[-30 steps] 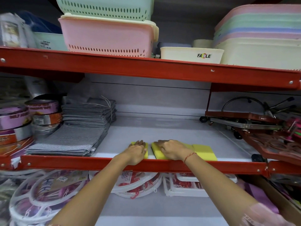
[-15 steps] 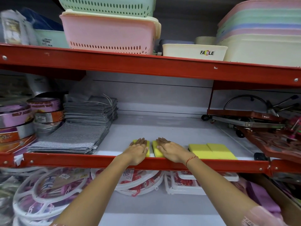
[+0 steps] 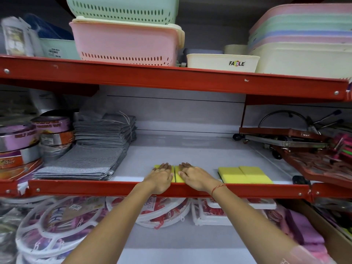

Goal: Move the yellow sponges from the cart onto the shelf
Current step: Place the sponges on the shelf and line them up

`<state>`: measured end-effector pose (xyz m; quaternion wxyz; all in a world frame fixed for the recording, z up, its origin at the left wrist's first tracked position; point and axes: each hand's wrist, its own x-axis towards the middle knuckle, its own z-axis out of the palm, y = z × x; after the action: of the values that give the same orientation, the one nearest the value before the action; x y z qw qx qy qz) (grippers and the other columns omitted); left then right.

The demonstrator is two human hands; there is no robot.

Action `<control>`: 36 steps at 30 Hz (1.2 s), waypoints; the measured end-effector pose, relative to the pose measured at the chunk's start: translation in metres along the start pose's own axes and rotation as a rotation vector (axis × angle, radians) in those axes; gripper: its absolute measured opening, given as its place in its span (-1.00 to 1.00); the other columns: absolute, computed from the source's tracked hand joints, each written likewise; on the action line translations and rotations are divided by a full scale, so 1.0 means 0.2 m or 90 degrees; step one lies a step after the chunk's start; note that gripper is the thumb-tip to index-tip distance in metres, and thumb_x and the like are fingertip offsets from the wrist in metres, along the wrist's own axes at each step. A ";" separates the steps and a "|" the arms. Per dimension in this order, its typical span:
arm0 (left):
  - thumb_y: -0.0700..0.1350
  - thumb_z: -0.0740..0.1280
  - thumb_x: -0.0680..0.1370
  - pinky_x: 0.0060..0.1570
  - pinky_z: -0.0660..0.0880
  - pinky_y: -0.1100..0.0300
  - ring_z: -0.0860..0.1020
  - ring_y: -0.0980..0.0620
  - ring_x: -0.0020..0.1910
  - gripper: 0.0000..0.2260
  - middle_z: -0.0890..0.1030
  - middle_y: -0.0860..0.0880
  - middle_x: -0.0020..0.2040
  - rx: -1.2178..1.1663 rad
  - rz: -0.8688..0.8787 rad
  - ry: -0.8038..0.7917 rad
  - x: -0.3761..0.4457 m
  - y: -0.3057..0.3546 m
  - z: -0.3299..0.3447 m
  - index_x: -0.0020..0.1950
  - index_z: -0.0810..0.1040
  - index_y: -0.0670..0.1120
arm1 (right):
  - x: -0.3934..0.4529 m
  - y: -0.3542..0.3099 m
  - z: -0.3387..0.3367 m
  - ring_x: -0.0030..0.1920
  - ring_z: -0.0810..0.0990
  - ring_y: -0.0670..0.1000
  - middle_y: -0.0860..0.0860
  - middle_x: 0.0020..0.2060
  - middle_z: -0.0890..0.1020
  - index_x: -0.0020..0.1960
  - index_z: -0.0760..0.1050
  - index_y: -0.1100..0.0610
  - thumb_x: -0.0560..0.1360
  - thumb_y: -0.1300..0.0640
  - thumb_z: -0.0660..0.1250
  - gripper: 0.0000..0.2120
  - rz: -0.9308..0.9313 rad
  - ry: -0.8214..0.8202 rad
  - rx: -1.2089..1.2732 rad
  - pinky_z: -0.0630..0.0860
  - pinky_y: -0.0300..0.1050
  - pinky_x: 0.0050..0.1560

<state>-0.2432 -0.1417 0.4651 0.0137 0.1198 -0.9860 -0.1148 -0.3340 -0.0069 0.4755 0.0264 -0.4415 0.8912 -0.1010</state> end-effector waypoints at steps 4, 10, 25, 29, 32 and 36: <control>0.01 -0.12 0.67 0.56 -0.09 0.05 -0.06 -0.01 0.59 -0.51 -0.02 -0.10 0.61 0.005 -0.003 0.008 -0.02 0.01 0.00 0.57 -0.02 -0.15 | 0.00 -0.01 0.01 0.55 0.14 0.03 0.12 0.53 0.23 0.49 0.25 0.22 0.65 0.01 -0.03 -0.51 0.003 0.014 -0.001 0.07 -0.11 0.53; 0.00 -0.11 0.67 0.57 -0.08 0.04 -0.06 -0.01 0.59 -0.51 -0.02 -0.10 0.61 0.008 -0.005 0.004 -0.02 0.02 0.00 0.57 -0.01 -0.15 | -0.01 -0.02 0.01 0.56 0.13 0.03 0.12 0.54 0.21 0.49 0.24 0.22 0.65 0.02 -0.03 -0.52 -0.001 0.006 0.002 0.06 -0.10 0.54; 0.06 -0.12 0.67 0.55 -0.15 -0.03 -0.12 -0.02 0.59 -0.48 -0.05 -0.10 0.61 -0.027 -0.018 -0.002 -0.01 0.05 -0.02 0.58 -0.04 -0.15 | -0.05 0.00 -0.02 0.58 -0.08 0.01 0.08 0.58 0.03 0.56 0.03 0.18 0.66 -0.01 -0.10 -0.48 -0.016 0.015 -0.001 -0.09 -0.01 0.57; 0.04 -0.11 0.67 0.56 -0.15 -0.05 -0.12 -0.01 0.59 -0.49 -0.03 -0.08 0.61 -0.037 0.009 0.017 -0.01 0.09 -0.02 0.58 -0.04 -0.14 | -0.11 0.13 -0.10 0.58 -0.09 -0.01 0.06 0.58 0.02 0.56 0.01 0.18 0.66 -0.03 -0.12 -0.47 0.017 0.065 -0.021 -0.11 -0.03 0.56; 0.03 -0.10 0.67 0.56 -0.16 -0.05 -0.11 0.01 0.59 -0.50 -0.02 -0.05 0.61 -0.038 0.035 0.024 0.00 0.12 -0.01 0.58 -0.03 -0.11 | -0.17 0.27 -0.13 0.58 -0.08 0.01 0.09 0.58 0.02 0.56 0.01 0.19 0.66 -0.04 -0.12 -0.46 0.075 0.062 -0.035 -0.11 -0.02 0.57; 0.02 -0.10 0.67 0.57 -0.11 -0.03 -0.09 0.03 0.59 -0.52 0.00 -0.03 0.61 -0.014 0.053 0.010 0.00 0.13 0.01 0.58 0.01 -0.10 | -0.24 0.41 -0.10 0.58 -0.04 0.03 0.11 0.57 0.04 0.55 0.04 0.20 0.64 -0.12 -0.13 -0.41 0.160 0.049 -0.051 -0.06 -0.01 0.56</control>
<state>-0.2486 -0.1156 0.4698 0.0280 0.0791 -0.9887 -0.1240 -0.3708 0.0827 0.4766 -0.0134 -0.3228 0.9431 -0.0781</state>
